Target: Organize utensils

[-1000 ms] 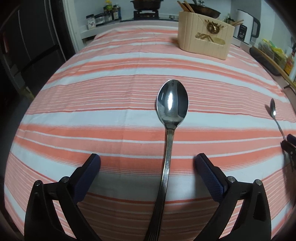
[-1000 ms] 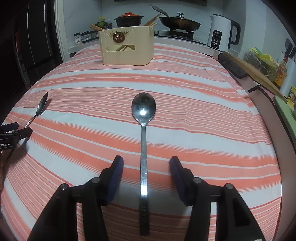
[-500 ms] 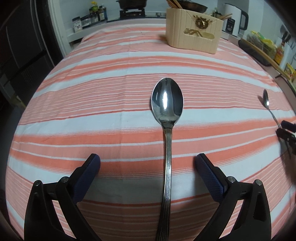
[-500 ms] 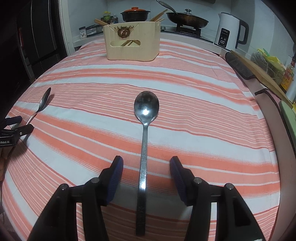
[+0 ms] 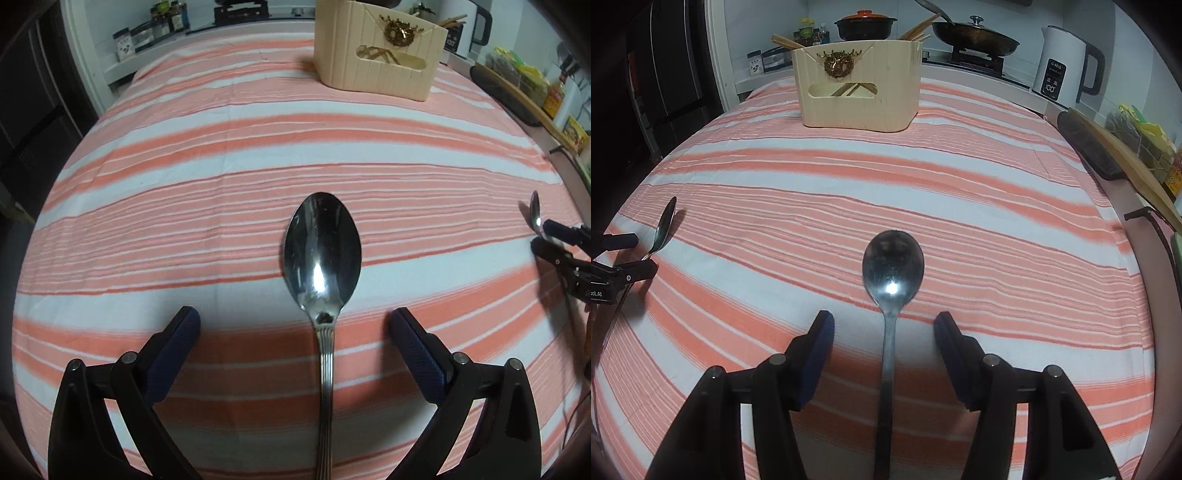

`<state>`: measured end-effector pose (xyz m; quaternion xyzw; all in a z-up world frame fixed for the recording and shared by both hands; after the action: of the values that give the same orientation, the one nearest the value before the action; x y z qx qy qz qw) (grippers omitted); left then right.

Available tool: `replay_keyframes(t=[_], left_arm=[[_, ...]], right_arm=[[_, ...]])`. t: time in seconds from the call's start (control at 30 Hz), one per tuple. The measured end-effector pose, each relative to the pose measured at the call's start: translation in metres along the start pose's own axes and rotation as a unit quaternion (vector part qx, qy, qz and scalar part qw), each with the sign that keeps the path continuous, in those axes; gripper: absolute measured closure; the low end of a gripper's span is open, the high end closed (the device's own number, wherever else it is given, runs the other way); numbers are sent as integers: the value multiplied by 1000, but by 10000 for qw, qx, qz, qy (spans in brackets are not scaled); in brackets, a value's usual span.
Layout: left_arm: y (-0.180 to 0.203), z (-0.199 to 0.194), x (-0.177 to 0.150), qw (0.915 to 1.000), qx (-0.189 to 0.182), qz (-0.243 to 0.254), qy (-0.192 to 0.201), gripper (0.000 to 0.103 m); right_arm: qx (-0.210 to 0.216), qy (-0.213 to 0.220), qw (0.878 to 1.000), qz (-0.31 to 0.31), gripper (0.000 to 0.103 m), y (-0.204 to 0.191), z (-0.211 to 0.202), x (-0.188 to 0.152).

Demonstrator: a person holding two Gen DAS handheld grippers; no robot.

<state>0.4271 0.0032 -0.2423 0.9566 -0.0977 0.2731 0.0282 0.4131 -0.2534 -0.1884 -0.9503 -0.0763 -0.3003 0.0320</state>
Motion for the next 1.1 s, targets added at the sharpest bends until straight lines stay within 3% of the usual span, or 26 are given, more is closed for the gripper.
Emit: replay_keyframes(t=[0.4,0.43,0.5,0.53,0.57,0.77,1.1], left_arm=[[6,11,17,10000,36,25,-21,2],[7,10,17,10000,31,16,28,9],[10,4,20,9998,-46,27,191,33],[10,2,21,9997,-62,45,252,55],[11,1,23,9995,-79,52,291,61],[8,-19,22,9981,-174,-103,578,61],[17,-109,16,9875,-415,-151,1512,61]], right_arm=[[-110,50,9999,80,42,-1,16,19],[-149,67,9998,121,44,-1,15,19],[-215,141,9996,154,52,-1,14,19],[-264,173,9994,144,63,-2,14,19],[-277,187,9993,150,67,-1,14,20],[-57,465,9985,294,67,2,-2,20],[372,1331,9901,244,67,-12,-98,19]])
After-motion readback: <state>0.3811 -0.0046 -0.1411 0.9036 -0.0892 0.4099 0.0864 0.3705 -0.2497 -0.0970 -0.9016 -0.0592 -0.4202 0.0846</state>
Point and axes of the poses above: each gripper's, at about its wrist camera, not at the fingertips, and z roughly the way its jaws point, y to its right, x to its top, the point moved 3 cm from there along z, roughly the way its jaws point, and after that the axes turned 3 degrees about y, right-handed, at the moved point
